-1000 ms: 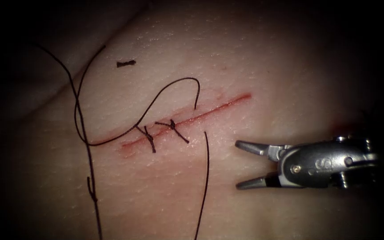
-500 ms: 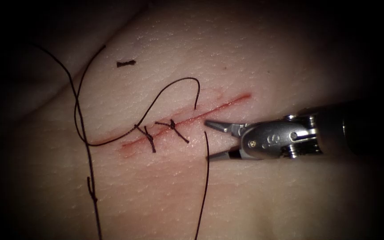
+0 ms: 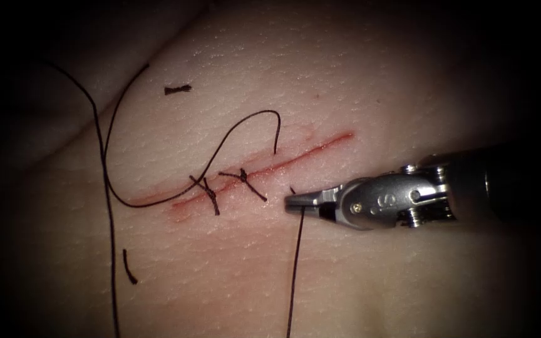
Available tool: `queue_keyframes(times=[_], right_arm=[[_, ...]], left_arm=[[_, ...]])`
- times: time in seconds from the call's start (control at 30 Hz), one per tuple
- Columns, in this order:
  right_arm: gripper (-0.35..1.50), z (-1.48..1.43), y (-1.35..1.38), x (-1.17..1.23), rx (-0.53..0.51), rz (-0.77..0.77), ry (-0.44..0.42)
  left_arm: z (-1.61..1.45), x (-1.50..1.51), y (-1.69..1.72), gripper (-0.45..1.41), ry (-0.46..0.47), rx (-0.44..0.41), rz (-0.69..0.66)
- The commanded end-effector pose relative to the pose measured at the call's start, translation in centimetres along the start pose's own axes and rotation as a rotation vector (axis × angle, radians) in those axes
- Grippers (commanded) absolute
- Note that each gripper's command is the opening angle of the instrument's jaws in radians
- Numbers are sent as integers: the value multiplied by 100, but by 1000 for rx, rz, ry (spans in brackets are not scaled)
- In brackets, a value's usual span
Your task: Wound Closure
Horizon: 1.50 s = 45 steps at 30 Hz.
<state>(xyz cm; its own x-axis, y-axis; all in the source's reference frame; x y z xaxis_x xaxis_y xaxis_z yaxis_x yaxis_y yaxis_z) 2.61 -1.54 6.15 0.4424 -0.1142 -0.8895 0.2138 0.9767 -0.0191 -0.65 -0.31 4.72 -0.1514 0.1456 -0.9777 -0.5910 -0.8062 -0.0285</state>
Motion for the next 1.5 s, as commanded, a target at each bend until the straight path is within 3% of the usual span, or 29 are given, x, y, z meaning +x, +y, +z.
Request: queue_keyframes(times=[0.03, 0.33, 0.43, 0.6, 0.83, 1.0, 1.03, 1.1, 1.13, 1.27, 1.5], right_arm=[[-35, 3, -13, 8, 2, 0, 13], [-35, -36, -82, 58, 41, -37, 32], [-35, -48, -116, 92, 69, -58, 51], [-35, -54, -137, 121, 86, -69, 62], [-35, -58, -151, 128, 109, -90, 61], [-35, -59, -181, 148, 149, -100, 61], [-18, -58, -177, 152, 149, -77, 58], [84, -57, -162, 152, 105, -16, 51], [136, -61, -142, 146, 17, 39, 42], [141, -83, -74, 119, -45, 109, 40], [148, -86, -23, 88, -97, 117, 30]], left_arm=[[1, -5, 9, -45, -1, -2, -3], [2, -6, 11, -45, 0, -1, -1], [2, -7, 12, -45, 0, -1, 0], [3, -7, 14, -45, 0, 1, 0], [4, -6, 15, -45, 2, 3, 0], [3, -6, 13, -45, 5, -1, 5], [3, -6, 13, -45, 5, -1, 5], [4, -6, 13, -45, 5, 0, 5], [4, -6, 13, -45, 5, 0, 4], [3, -6, 13, -45, 6, -2, 4], [2, -6, 12, -45, 7, -3, 4]])
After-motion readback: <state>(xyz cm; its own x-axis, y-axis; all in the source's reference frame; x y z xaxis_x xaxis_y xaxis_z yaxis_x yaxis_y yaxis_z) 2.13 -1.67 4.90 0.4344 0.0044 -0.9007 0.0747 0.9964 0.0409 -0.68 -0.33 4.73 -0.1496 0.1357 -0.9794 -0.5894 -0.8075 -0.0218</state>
